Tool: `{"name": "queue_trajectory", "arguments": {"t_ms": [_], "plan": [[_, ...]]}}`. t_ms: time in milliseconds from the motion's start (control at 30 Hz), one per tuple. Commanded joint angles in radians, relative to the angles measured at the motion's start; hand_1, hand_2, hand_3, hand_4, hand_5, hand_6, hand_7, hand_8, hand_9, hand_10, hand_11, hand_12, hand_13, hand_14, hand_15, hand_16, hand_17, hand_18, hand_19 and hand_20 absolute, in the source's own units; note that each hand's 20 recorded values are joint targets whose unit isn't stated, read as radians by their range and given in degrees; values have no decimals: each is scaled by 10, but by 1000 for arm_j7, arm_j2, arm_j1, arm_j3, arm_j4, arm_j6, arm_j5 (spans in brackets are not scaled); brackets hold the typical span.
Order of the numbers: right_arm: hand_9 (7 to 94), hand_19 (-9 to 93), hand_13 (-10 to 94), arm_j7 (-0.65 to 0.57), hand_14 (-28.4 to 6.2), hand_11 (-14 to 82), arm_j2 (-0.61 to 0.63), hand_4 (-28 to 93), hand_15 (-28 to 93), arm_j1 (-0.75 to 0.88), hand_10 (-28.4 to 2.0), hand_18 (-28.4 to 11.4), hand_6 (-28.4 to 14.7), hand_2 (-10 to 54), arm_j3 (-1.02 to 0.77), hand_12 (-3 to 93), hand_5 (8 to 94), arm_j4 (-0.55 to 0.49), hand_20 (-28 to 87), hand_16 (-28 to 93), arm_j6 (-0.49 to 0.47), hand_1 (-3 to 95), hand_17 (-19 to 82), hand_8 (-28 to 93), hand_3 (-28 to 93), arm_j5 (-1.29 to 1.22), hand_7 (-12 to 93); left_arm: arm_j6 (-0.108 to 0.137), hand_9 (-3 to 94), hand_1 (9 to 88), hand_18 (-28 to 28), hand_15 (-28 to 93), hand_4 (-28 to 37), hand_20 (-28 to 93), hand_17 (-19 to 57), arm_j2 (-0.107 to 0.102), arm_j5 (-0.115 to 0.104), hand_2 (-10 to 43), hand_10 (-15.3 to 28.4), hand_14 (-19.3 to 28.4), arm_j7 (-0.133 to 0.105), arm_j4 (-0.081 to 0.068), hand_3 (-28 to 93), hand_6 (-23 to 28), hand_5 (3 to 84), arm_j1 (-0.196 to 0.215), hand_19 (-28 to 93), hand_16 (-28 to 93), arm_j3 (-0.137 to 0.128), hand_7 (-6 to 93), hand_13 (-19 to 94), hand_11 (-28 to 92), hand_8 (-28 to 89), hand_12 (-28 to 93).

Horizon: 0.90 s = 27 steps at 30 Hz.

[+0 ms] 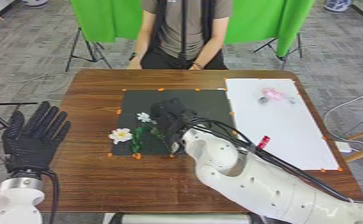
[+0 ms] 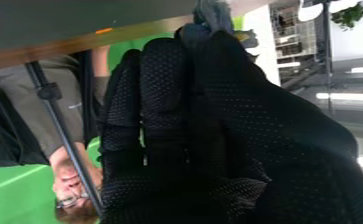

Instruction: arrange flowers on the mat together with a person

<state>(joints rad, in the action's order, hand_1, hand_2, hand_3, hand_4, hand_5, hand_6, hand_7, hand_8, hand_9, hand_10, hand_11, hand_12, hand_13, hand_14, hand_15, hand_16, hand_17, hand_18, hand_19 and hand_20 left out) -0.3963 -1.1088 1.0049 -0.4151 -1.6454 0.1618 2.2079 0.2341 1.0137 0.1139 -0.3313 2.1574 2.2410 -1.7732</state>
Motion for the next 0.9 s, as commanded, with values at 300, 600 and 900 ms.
{"name": "queue_trajectory", "arguments": {"t_ms": [300,600,900], "plan": [[675,696,545,-101,-63,152,-30,-283,523,17,-81,-161,12,-55,13,450,582,1,316,492,-31,622,264,-76,711,20,331,7,335,248,109,226,-283,87,-57,-1,-8,140,130,124,4,-16,658,82,415,-2,262,-76,5,129,225,177,-102,58],[632,691,536,-106,-66,154,-30,-283,530,29,-94,-168,9,-66,9,318,567,2,336,466,6,613,261,-124,712,15,277,11,336,244,110,239,-283,86,-57,-4,-8,139,131,128,7,-17,667,82,416,-5,265,-77,8,133,226,181,-103,57],[567,698,513,-84,-75,180,-23,-283,484,60,-123,-173,1,-91,-40,178,560,-24,318,396,-47,553,258,-169,732,0,264,5,336,247,111,249,-283,86,-58,-3,-15,138,132,131,2,-17,669,82,418,-1,268,-79,9,138,225,185,-105,56]]}}
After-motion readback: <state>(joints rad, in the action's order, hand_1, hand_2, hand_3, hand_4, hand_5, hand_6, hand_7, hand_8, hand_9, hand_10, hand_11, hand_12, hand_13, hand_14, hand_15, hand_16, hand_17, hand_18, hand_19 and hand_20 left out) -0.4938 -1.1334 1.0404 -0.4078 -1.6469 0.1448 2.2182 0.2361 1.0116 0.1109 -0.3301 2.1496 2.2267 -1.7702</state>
